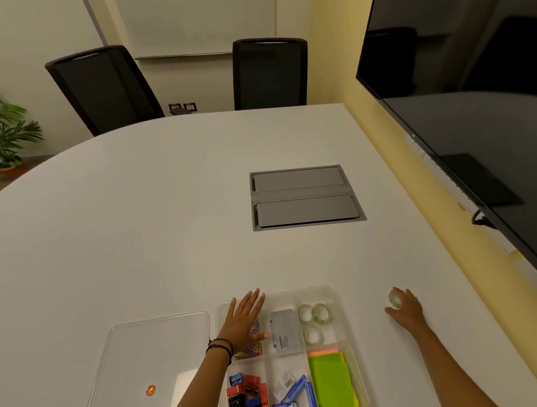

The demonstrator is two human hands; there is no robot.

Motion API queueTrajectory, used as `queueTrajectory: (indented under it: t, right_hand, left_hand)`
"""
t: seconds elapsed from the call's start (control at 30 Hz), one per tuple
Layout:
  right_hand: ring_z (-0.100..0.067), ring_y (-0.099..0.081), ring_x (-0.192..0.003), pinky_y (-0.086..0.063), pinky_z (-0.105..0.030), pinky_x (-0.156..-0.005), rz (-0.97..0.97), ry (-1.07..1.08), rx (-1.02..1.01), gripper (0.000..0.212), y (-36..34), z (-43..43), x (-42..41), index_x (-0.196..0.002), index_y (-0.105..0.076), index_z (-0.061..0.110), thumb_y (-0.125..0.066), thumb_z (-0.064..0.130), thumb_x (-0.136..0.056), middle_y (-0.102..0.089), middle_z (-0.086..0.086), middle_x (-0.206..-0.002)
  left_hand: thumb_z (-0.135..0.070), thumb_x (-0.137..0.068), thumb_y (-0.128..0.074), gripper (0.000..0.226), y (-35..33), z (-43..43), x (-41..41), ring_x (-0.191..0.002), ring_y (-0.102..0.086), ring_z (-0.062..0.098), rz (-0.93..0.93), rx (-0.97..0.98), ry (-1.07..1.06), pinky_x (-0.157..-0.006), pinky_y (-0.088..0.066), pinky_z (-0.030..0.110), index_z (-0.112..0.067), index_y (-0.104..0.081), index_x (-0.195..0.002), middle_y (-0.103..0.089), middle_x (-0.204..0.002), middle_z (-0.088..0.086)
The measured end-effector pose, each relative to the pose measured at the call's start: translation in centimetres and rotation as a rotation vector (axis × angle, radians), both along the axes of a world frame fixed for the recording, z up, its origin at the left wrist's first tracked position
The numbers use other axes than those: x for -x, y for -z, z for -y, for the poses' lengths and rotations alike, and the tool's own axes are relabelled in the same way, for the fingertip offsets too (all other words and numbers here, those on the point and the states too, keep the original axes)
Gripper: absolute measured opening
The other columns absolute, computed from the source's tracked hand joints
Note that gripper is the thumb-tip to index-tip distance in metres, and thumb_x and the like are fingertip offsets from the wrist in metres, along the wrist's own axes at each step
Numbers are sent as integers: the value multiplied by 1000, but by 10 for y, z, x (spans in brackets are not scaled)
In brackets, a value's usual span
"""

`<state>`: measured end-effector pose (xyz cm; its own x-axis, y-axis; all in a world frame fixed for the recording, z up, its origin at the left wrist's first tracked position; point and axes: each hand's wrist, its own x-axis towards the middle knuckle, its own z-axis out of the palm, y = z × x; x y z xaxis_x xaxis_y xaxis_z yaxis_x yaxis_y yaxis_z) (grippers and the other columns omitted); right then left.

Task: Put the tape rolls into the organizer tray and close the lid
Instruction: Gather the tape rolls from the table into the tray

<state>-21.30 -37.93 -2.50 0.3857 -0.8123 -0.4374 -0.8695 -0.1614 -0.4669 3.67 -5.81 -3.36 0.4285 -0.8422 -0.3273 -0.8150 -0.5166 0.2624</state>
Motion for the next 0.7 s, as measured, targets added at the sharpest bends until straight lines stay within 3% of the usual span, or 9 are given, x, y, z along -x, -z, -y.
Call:
queueTrajectory:
  t: [0.13, 0.3, 0.4, 0.5, 0.6, 0.67, 0.7]
  right_hand:
    - [-37, -32, -137, -30, -41, -112, 29, 41, 52, 59, 9, -12, 3, -138, -40, 2, -63, 1, -84, -25, -19, -154]
    - [-42, -53, -113, -46, -47, -95, 138, 126, 190, 40, 12, -36, 6, -118, -57, 0, -59, -9, -79, -52, -20, -132]
    - [-43, -59, -98, -52, -48, -83, 246, 207, 280, 33, 10, -51, 5, -110, -58, 0, -59, -11, -79, -54, -23, -121]
    - [-42, -54, -109, -50, -50, -90, 314, 221, 264, 41, 11, -57, 4, -118, -54, -1, -60, -12, -79, -50, -24, -127]
    - [-44, -42, -126, -40, -51, -105, 267, 50, 181, 53, 13, -59, 4, -129, -49, -2, -63, -10, -79, -39, -27, -141]
    - [-42, -34, -134, -34, -48, -111, 195, -67, 162, 54, 14, -62, 6, -133, -47, 1, -62, -6, -82, -31, -27, -147]
    - [-40, -31, -136, -32, -47, -113, 162, -101, 166, 53, 14, -63, 6, -133, -47, 2, -60, -6, -83, -30, -25, -149]
  left_hand:
    - [-60, -87, -45, 92, -1, 1, 0, -147, 12, 24, -13, -38, 7, -118, 12, 46, -18, 12, -146, 17, -158, 8]
    - [-60, -87, -45, 93, -1, -1, 0, -147, 12, 24, -30, -51, 14, -118, 11, 48, -16, 12, -146, 20, -156, 6]
    - [-58, -87, -46, 94, -3, 1, 0, -147, 12, 27, -35, -63, 10, -117, 11, 50, -14, 12, -146, 19, -157, 8]
    - [-58, -87, -46, 90, -3, 2, -1, -147, 12, 29, -26, -75, 27, -117, 10, 52, -29, 19, -143, 20, -156, 10]
    - [-59, -87, -46, 86, -4, 1, -1, -144, 18, 33, -20, -58, 40, -117, 10, 53, -57, 35, -117, 26, -151, 11]
    - [-59, -87, -46, 91, -4, 1, -1, -142, 20, 34, -13, -61, 43, -117, 10, 53, -58, 41, -113, 29, -148, 11]
    - [-59, -87, -46, 89, -3, 1, 0, -144, 17, 33, -14, -63, 40, -117, 10, 53, -53, 35, -123, 27, -151, 11]
